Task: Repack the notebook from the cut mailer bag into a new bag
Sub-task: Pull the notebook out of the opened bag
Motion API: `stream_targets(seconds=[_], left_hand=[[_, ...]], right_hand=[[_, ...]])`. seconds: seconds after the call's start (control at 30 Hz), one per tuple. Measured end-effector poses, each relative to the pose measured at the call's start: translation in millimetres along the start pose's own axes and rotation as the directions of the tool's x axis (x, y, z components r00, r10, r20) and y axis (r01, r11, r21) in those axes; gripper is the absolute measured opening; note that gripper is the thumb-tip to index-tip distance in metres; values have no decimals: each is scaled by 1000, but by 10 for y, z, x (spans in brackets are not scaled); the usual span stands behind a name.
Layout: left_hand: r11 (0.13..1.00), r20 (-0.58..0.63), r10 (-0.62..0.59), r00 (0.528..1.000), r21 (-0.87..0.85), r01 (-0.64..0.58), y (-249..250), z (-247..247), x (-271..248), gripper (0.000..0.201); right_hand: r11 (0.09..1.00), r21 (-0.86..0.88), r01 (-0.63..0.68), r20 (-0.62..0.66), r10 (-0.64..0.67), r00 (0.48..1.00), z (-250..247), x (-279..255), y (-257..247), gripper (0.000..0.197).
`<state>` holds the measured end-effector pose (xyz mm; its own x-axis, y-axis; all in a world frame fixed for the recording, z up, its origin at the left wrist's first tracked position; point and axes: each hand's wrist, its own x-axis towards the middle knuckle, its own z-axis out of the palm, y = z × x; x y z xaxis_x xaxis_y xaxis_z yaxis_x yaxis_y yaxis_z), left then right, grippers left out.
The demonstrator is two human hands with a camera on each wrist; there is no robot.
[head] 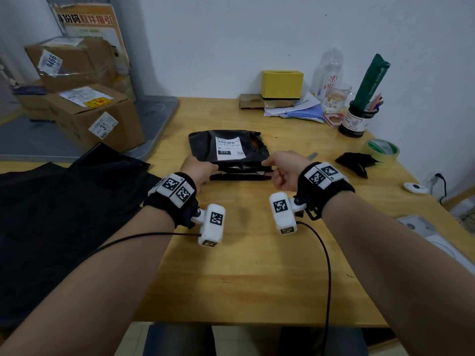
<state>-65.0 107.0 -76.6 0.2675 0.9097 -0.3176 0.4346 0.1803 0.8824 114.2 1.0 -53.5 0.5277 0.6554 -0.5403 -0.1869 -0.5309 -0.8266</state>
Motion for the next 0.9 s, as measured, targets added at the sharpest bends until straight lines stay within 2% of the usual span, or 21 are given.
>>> stream_targets(seconds=[0.17, 0.23, 0.37, 0.53, 0.63, 0.73, 0.83, 0.9], left_hand=[[965, -27, -112, 993, -240, 102, 3, 61, 61, 6], [951, -17, -129, 991, -284, 119, 26, 122, 78, 17], [911, -62, -142, 988, -400, 105, 79, 165, 131, 12], [854, -51, -186, 981, -503, 136, 165, 126, 179, 8], [812, -7, -236, 972, -550, 194, 228, 112, 209, 16], [785, 28, -270, 963, -572, 237, 263, 91, 242, 18], [819, 24, -279, 960, -517, 251, 247, 97, 247, 16], [857, -1, -271, 962, -455, 241, 205, 97, 246, 16]], right_hand=[[997, -74, 27, -38, -29, 999, 38, 41, 56, 13], [995, -87, 44, -32, -47, 998, 58, 48, 61, 13], [989, -139, 57, -20, -61, 998, 59, 9, 44, 3], [979, -196, 52, 58, -42, 997, 100, -32, 31, 12], [987, -140, 74, 51, -68, 996, 136, -45, 32, 25], [993, -13, 120, 3, -120, 993, 137, -43, 39, 30], [989, 67, 136, -7, -135, 991, 123, -56, 40, 30], [983, 114, 146, -24, -144, 989, 128, -68, 32, 21]])
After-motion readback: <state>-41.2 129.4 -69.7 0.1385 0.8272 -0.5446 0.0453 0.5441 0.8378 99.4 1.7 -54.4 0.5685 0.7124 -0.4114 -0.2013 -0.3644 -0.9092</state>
